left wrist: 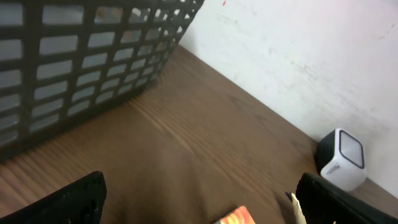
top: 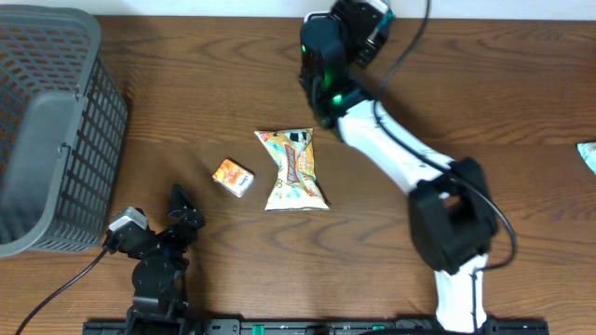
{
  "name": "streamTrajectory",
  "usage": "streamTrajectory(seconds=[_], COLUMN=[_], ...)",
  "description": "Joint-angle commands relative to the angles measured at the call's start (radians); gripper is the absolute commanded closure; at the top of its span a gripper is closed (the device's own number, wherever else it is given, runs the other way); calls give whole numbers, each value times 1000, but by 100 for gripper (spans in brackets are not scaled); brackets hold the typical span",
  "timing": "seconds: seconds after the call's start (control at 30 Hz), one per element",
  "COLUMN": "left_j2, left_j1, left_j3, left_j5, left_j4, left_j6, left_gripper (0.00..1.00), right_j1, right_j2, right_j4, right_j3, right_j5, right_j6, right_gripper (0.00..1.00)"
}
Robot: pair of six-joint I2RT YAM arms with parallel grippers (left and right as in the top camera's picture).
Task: Scan the item barcode
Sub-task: 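Carry the teal bottle with the right gripper to the white scanner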
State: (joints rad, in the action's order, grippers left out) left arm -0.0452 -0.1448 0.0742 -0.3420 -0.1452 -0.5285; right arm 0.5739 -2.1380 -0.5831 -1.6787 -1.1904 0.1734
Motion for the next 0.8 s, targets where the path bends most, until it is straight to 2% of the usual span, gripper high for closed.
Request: streamTrajectory(seconds=[0.0,0.07,0.2,0.37,0.5,0.6,0.77], left_j2=[0,0,0,0,0,0,0], left_j1=[2,2,2,2,2,2,2], left_j3=[-24,-24,-24,-24,-24,-24,-24], left_j5=[-7,-7,-7,-7,-7,-7,-7], left_j4=[-10,-10,-10,-10,-10,-10,-10], left_j6=[-8,-8,-8,-8,-8,-8,-8], left_gripper=[2,2,2,2,2,2,2], right_j1=[5,5,2,1,-4,-10,-9], right_j2=[-67,-138,-293,-477,-610,-682,-691], right_j4=[-266,-316,-189,-143,-3,-21,-87], right_j3=[-59,-119,-304,-564,-752,-835,-867], right_j5=[-137,-127,-119,-109,-91,-146,-193], right_j6=[-541,-611,-616,-616,-621,-679,-759], right_gripper=[74,73,73,73,73,73,75])
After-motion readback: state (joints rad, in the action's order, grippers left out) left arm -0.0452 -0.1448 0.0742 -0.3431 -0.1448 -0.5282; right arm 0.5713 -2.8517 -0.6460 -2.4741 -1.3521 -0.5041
